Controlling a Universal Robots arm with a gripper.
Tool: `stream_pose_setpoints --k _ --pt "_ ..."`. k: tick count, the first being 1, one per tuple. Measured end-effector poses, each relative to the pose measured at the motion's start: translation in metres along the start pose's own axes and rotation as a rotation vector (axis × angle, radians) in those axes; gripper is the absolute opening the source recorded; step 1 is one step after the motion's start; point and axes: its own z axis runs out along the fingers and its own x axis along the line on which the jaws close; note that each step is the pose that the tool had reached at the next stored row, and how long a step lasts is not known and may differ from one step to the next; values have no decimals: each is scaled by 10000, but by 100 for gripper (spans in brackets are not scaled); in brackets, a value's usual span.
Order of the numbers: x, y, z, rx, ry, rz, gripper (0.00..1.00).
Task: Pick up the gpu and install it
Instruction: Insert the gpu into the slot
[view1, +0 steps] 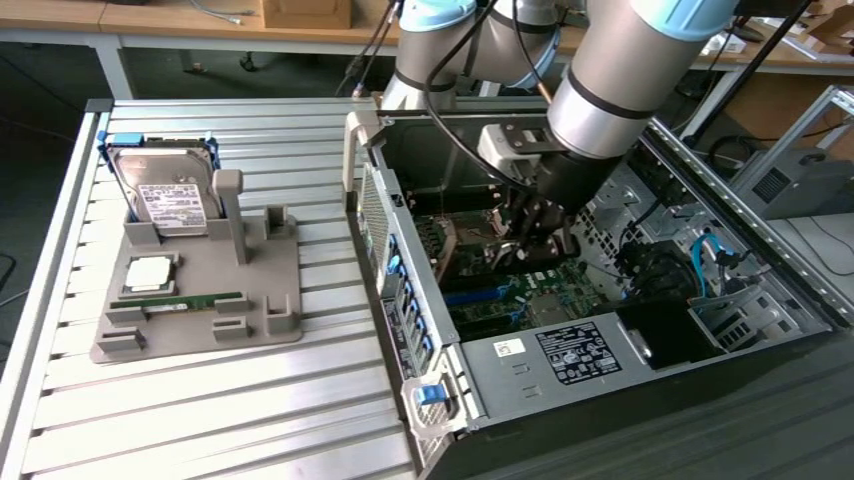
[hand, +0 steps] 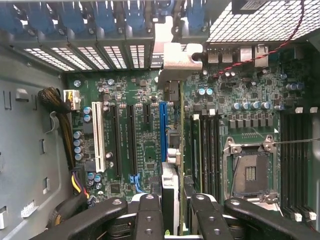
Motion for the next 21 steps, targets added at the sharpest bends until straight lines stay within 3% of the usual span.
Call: stream_pose_setpoints --k 21 --pt "15 100 47 0 -5 0 27"
